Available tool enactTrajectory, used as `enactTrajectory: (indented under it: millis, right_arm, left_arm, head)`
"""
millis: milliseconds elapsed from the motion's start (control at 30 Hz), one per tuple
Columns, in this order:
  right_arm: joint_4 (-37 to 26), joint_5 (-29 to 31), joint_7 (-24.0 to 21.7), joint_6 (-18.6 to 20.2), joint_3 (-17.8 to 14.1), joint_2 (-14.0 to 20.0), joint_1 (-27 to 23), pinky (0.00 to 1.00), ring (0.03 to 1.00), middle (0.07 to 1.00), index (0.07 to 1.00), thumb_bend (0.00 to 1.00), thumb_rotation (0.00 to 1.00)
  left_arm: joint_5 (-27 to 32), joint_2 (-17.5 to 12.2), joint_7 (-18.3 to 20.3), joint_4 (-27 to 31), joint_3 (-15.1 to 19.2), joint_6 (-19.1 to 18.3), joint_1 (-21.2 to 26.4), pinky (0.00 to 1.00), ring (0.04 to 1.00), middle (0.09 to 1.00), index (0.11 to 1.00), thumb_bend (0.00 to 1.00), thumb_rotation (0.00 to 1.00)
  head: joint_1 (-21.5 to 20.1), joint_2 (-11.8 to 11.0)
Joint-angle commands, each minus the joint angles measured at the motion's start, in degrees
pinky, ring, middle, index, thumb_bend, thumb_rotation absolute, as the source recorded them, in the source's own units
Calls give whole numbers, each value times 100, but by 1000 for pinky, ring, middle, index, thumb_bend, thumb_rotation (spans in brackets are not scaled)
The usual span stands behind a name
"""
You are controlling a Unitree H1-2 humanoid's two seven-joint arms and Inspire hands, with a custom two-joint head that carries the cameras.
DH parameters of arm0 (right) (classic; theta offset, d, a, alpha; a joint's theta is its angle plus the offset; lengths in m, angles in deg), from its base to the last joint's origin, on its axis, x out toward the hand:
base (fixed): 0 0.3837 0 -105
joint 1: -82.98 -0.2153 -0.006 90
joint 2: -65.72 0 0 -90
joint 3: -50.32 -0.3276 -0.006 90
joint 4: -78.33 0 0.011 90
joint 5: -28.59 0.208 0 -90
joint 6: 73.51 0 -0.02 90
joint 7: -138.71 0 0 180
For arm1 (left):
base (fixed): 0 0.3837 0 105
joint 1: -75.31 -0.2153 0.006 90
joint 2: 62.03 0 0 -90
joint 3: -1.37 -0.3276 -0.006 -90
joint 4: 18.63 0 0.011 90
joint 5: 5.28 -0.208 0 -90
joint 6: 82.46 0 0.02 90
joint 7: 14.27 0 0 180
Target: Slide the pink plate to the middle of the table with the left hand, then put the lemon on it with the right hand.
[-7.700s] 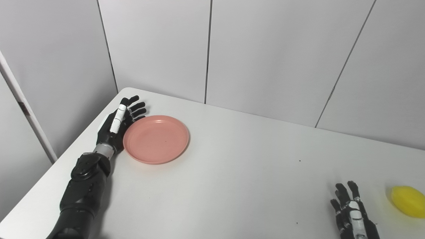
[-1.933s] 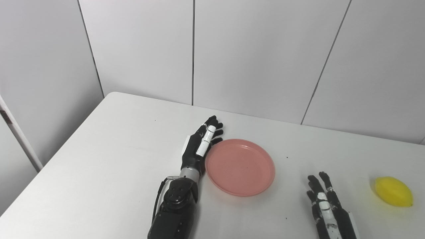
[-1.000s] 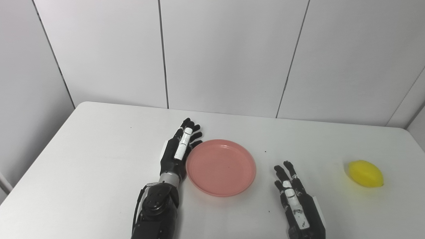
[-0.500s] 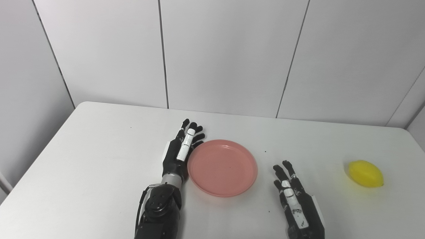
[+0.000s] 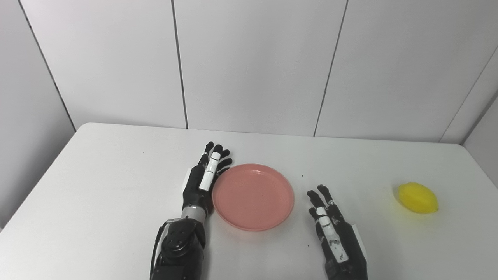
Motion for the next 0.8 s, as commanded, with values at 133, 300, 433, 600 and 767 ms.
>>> enactTrajectory:
  millis: [133,300,433,600,767]
  right_arm:
    - [209,-29,30,-76,74,-101,48,1000,980,883,933,706,621]
    - [227,-54,103,-63,87,-167,34,1000,969,873,927,709,606]
    - [186,-108,159,-5,105,-218,29,1000,965,874,923,715,592]
    - [197,-169,217,6,130,-270,7,1000,960,873,921,722,584]
    - [227,-178,213,-19,142,-289,-9,1000,956,874,919,715,579]
  left_arm:
    - [-56,-21,-35,-167,-52,-360,-145,815,821,832,944,686,736]
    - [-15,-67,18,-194,-49,-330,-155,823,826,836,946,677,734]
    - [-76,-135,38,-177,-85,-345,-162,807,812,838,947,674,754]
    - [-36,-181,43,-181,-72,-354,-150,790,800,837,953,674,749]
    - [112,-186,103,-211,11,-395,-133,827,816,849,977,672,728]
  head:
    - [-226,17]
    - [-371,39]
    - [-437,54]
    - [-662,72]
    - [-662,72]
